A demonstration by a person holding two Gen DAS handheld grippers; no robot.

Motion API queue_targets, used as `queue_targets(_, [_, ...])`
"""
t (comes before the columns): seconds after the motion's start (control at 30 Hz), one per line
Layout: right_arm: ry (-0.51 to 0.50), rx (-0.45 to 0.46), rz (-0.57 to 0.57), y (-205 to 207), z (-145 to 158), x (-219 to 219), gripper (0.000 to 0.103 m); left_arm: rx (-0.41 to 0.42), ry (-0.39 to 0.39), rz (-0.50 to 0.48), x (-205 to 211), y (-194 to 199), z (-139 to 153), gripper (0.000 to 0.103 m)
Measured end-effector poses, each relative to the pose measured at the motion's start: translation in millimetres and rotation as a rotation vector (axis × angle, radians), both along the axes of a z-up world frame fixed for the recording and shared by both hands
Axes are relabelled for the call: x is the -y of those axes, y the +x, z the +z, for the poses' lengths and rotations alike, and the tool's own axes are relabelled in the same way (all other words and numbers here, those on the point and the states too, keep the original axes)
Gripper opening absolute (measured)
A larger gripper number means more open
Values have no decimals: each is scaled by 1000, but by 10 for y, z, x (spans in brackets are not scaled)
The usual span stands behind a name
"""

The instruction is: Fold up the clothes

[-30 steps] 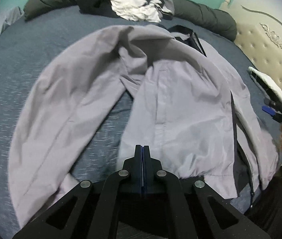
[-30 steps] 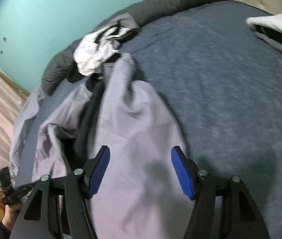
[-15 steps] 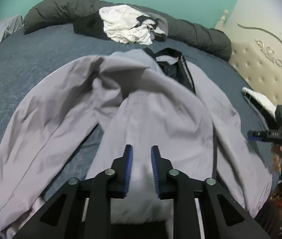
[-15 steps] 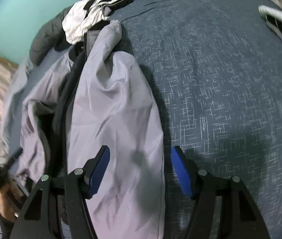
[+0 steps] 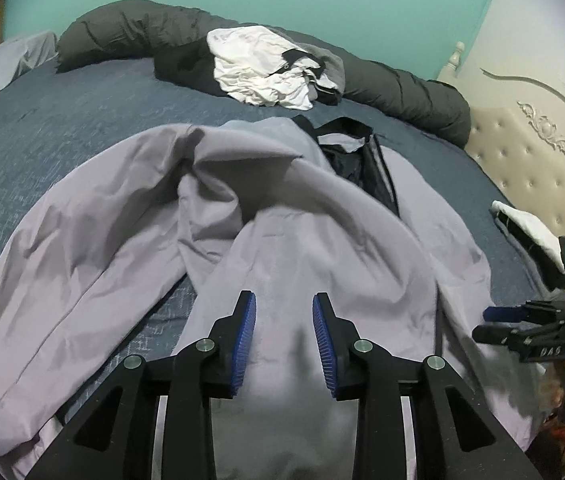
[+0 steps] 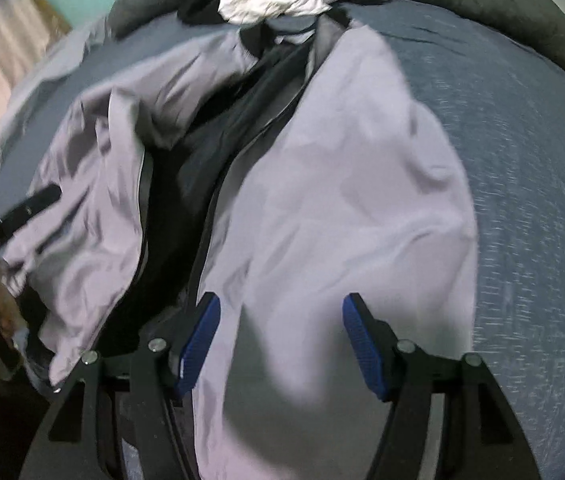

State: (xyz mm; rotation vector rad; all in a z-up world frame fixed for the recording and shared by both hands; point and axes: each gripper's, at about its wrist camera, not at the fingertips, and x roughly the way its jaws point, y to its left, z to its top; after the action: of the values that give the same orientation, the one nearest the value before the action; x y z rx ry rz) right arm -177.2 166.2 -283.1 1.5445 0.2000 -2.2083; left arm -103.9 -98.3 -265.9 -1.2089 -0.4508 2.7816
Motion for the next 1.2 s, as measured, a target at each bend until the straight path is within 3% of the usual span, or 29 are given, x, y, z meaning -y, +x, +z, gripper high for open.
queue_targets(0.1, [95, -20, 33, 32, -137, 144, 63, 4, 11, 9, 62, 21, -53, 32])
queue_targets(0.17, [142, -36, 54, 42, -195, 187, 48, 0, 17, 7, 81, 30, -63, 32])
queue_targets(0.23, [183, -51, 71, 48, -242, 215, 24, -2, 19, 5, 88, 31, -59, 32])
queue_targets(0.3, [182, -59, 70, 31, -235, 157, 10, -6, 25, 6, 97, 35, -46, 33])
queue_targets(0.43, [207, -113, 52, -9, -125, -28, 4, -12, 18, 5, 92, 44, -23, 33])
queue_targets(0.8, [319, -275, -125, -621, 510, -1016, 1, -14, 32, 17, 156, 49, 2, 33])
queue_targets(1.2, [441, -312, -361, -1379, 918, -2157, 1, 0, 12, 16, 114, -29, -11, 33])
